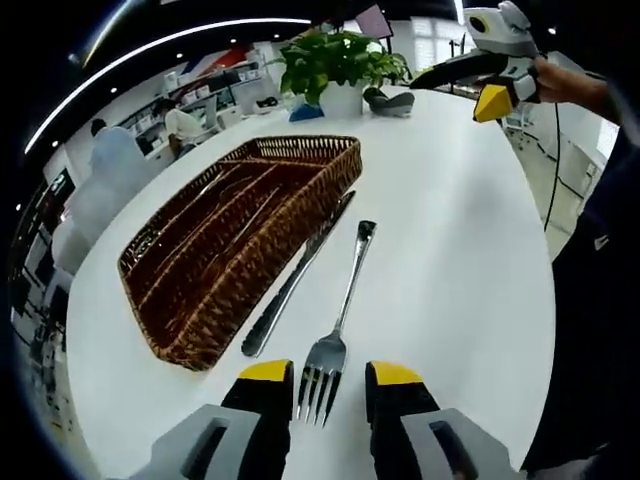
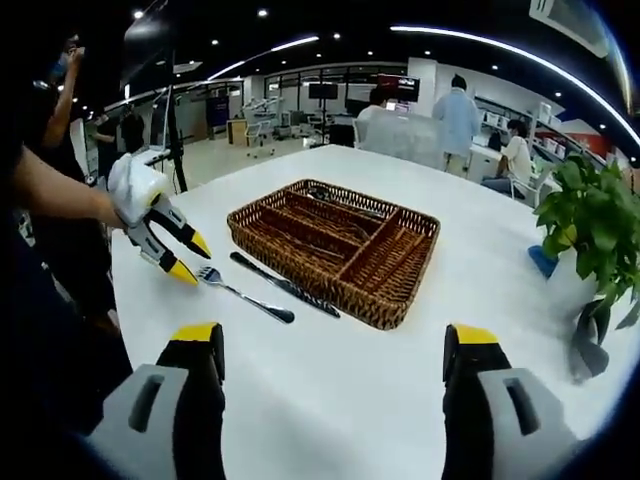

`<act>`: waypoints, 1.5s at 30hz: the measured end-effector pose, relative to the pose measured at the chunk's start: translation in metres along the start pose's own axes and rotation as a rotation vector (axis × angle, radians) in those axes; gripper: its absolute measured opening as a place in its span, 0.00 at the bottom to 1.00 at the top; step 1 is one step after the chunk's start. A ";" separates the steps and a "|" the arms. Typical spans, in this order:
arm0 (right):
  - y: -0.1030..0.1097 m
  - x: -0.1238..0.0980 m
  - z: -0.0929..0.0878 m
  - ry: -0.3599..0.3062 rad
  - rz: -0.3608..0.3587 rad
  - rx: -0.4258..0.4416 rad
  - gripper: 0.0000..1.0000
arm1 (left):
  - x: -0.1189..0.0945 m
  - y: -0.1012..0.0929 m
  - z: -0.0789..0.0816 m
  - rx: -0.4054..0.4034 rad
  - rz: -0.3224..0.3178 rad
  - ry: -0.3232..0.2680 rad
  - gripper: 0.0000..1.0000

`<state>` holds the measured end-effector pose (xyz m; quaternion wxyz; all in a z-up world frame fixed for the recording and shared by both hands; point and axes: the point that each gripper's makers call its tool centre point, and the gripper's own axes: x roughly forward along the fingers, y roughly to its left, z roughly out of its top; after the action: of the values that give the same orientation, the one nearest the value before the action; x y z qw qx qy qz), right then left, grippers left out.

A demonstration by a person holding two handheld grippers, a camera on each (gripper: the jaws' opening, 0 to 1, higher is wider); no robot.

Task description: Arrange the knives, forks, and spoons in their matching storage slots by inserting each utensil handle-first until every utensil is classified and aligned in the correct compartment

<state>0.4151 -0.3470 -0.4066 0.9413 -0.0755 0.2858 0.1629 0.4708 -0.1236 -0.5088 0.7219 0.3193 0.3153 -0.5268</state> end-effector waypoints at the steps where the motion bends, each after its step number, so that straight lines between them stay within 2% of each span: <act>1: 0.000 0.000 0.000 -0.001 0.000 -0.001 0.93 | 0.002 0.000 -0.001 0.015 -0.004 0.011 0.29; 5: -0.001 0.001 0.000 0.004 0.002 -0.002 0.92 | 0.009 -0.001 -0.002 0.028 -0.013 0.022 0.27; 8: 0.000 0.002 0.002 0.002 0.006 -0.007 0.92 | 0.012 -0.002 -0.009 0.062 -0.016 0.055 0.25; 17: 0.002 0.003 0.002 0.002 0.008 -0.004 0.91 | 0.015 0.001 -0.020 0.086 -0.027 0.098 0.18; 21: 0.000 0.002 0.005 -0.013 -0.008 -0.013 0.86 | 0.012 0.001 -0.017 0.055 -0.041 0.092 0.18; 27: 0.000 0.002 0.005 -0.009 -0.008 -0.017 0.86 | 0.009 -0.011 -0.016 0.028 -0.130 0.073 0.19; 31: 0.000 0.002 0.003 -0.003 -0.009 -0.017 0.86 | 0.006 -0.012 -0.011 -0.029 -0.175 0.043 0.28; 34: 0.000 0.000 0.001 0.004 -0.011 -0.017 0.86 | 0.005 -0.006 -0.011 -0.049 -0.181 0.048 0.27; 36: 0.000 -0.001 -0.002 0.011 -0.012 -0.017 0.85 | 0.005 -0.011 -0.012 -0.111 -0.237 0.060 0.25; 38: 0.000 -0.002 -0.005 0.021 -0.014 -0.018 0.85 | 0.005 -0.008 -0.011 -0.131 -0.256 0.053 0.24; 40: 0.000 -0.003 -0.008 0.030 -0.014 -0.020 0.85 | 0.006 -0.008 -0.012 -0.165 -0.286 0.066 0.23; 41: 0.000 -0.003 -0.009 0.033 -0.014 -0.021 0.84 | 0.007 -0.006 -0.012 -0.215 -0.316 0.076 0.23; 44: 0.001 -0.004 -0.010 0.038 -0.017 -0.021 0.84 | 0.007 -0.007 -0.015 -0.247 -0.374 0.115 0.23; 45: 0.001 -0.005 -0.010 0.039 -0.017 -0.020 0.84 | 0.009 -0.007 -0.017 -0.228 -0.380 0.133 0.23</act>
<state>0.4060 -0.3501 -0.4124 0.9361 -0.0908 0.3020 0.1560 0.4645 -0.1168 -0.5264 0.6189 0.2045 0.4739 -0.5920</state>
